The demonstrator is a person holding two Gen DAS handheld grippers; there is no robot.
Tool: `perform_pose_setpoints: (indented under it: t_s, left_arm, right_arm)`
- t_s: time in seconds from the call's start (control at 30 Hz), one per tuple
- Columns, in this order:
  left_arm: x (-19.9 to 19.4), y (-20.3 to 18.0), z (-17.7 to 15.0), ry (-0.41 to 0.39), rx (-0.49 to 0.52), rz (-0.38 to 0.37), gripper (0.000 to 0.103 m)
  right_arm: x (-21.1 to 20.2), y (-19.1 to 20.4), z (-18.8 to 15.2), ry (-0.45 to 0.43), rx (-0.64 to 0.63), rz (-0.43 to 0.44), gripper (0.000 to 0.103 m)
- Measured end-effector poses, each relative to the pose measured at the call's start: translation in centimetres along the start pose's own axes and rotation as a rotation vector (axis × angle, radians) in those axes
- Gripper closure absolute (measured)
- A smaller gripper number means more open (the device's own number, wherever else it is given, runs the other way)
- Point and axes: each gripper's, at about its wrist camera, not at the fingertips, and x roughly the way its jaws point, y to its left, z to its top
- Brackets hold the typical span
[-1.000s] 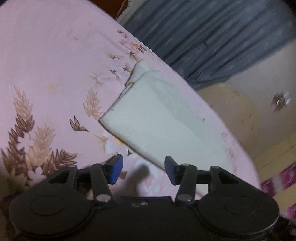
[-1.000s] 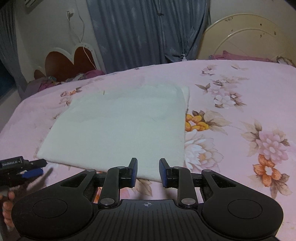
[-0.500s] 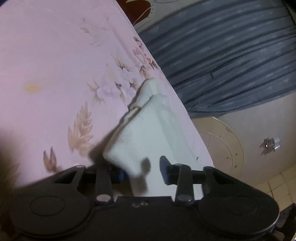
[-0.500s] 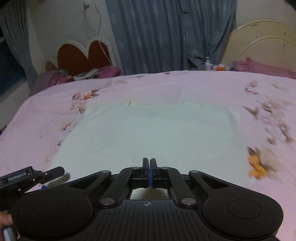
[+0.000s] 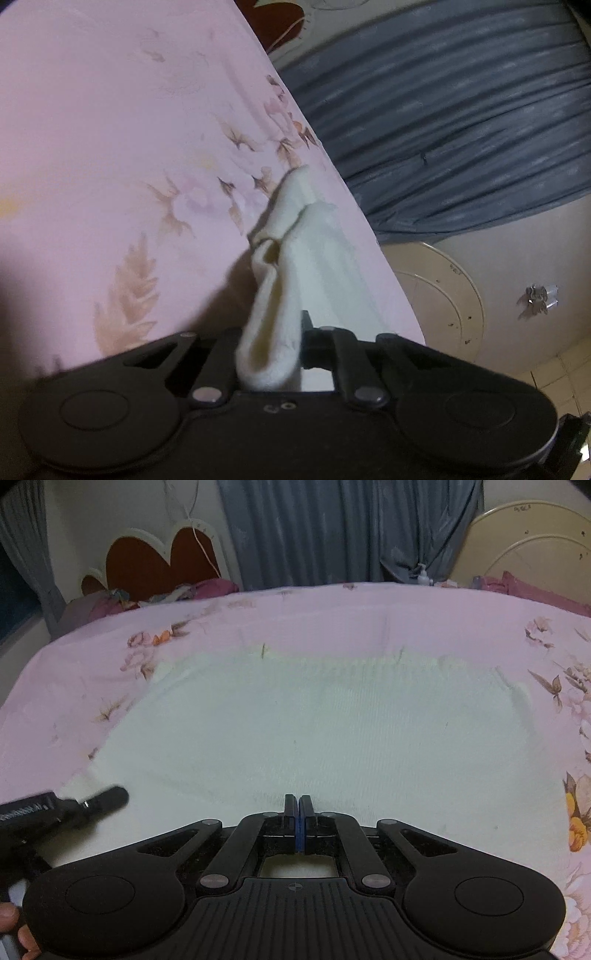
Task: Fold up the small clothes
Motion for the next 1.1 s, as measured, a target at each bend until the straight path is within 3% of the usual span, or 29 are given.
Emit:
perform_pose_setpoints:
  t_s: [0.03, 0.23, 0.27, 0.33, 0.4, 0.63, 0.8, 0.93, 1.0, 1.03, 1.1]
  left_arm:
    - [-0.3, 0.1, 0.0, -0.008, 0.004, 0.007, 0.084]
    - [-0.3, -0.3, 0.6, -0.071, 0.024, 0.068, 0.08]
    - [-0.1, -0.6, 0.8, -0.082, 0.038, 0.087, 0.081]
    - [0.9, -1.4, 1.1, -0.055, 0.091, 0.133, 0.094]
    - [1.3, -2.5, 1.5, -0.037, 0.141, 0.153, 0.096]
    - [-0.8, -11.7, -0.6, -0.047, 0.385, 0.009, 0.096]
    - [0.6, -19.4, -6.2, 0.042, 0.577, -0.078, 0.096]
    - [2.9, -23.3, -12.2, 0.149, 0.708, -0.097, 0.096]
    - [4.9, -24.1, -15.5, 0.263, 0.744, -0.09, 0.094]
    - [6.2, -24.1, -16.9, 0.337, 0.768, -0.076, 0.085]
    - [7.4, -24.1, -19.3, 0.442, 0.776, -0.013, 0.084]
  right_arm:
    - [-0.3, 0.1, 0.1, -0.019, -0.009, 0.002, 0.101]
    - [2.3, -0.5, -0.5, 0.04, -0.032, 0.017, 0.102]
    - [2.2, -0.6, -0.5, 0.041, -0.035, 0.022, 0.102]
    - [2.1, -1.2, -0.5, 0.043, -0.018, 0.052, 0.102]
    - [1.5, -2.3, -0.4, 0.032, 0.029, 0.096, 0.101]
    - [-4.1, -9.7, -0.3, -0.101, 0.173, 0.114, 0.101]
    - [-7.3, -15.7, -0.5, -0.156, 0.255, 0.103, 0.101]
    - [-10.1, -19.6, -1.0, -0.19, 0.3, 0.096, 0.101]
    - [-11.1, -21.4, -1.4, -0.205, 0.323, 0.096, 0.101]
    - [-11.5, -22.3, -1.5, -0.206, 0.333, 0.102, 0.101]
    - [-11.5, -23.7, -1.7, -0.173, 0.344, 0.091, 0.096]
